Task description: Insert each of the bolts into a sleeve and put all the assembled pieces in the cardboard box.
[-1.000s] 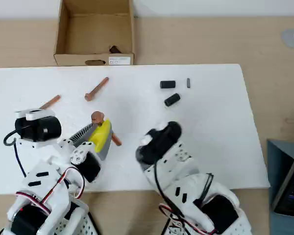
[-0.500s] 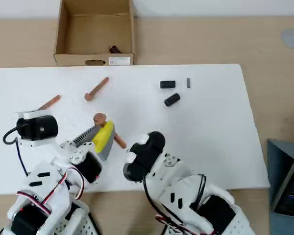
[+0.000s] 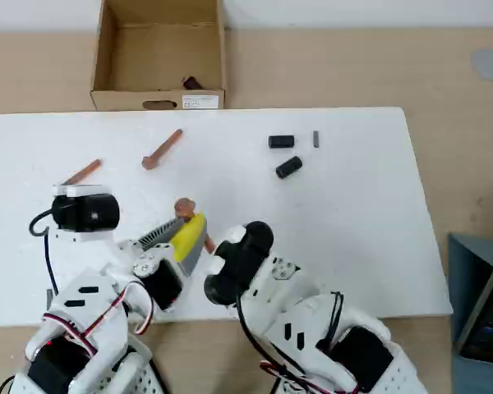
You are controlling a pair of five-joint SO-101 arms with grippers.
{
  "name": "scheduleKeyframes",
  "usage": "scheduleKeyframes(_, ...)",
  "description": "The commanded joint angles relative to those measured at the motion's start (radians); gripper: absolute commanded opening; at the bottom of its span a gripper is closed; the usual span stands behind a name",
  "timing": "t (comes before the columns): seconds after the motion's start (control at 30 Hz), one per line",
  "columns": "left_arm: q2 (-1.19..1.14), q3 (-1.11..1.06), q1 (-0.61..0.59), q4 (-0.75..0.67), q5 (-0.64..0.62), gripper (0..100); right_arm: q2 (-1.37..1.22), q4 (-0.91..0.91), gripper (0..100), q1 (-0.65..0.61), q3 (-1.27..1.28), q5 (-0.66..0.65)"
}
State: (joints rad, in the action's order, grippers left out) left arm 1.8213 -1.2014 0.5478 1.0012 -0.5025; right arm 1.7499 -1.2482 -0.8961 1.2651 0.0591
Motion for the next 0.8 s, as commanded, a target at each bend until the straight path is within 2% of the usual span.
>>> scheduleKeyframes(0.0,-0.001,-0.002,0.017,-0.002,-0.003,0,0.010,0.029,0.9,-0.007,-0.012,-0.006)
scheduleKeyframes(0.23,-0.001,0.003,0.123,0.077,0.026,0,0.010,0.029,0.9,-0.002,-0.012,-0.006)
scheduleKeyframes(0.77,0.001,0.014,0.118,0.146,0.235,1,0.010,0.029,0.9,-0.002,-0.007,-0.006)
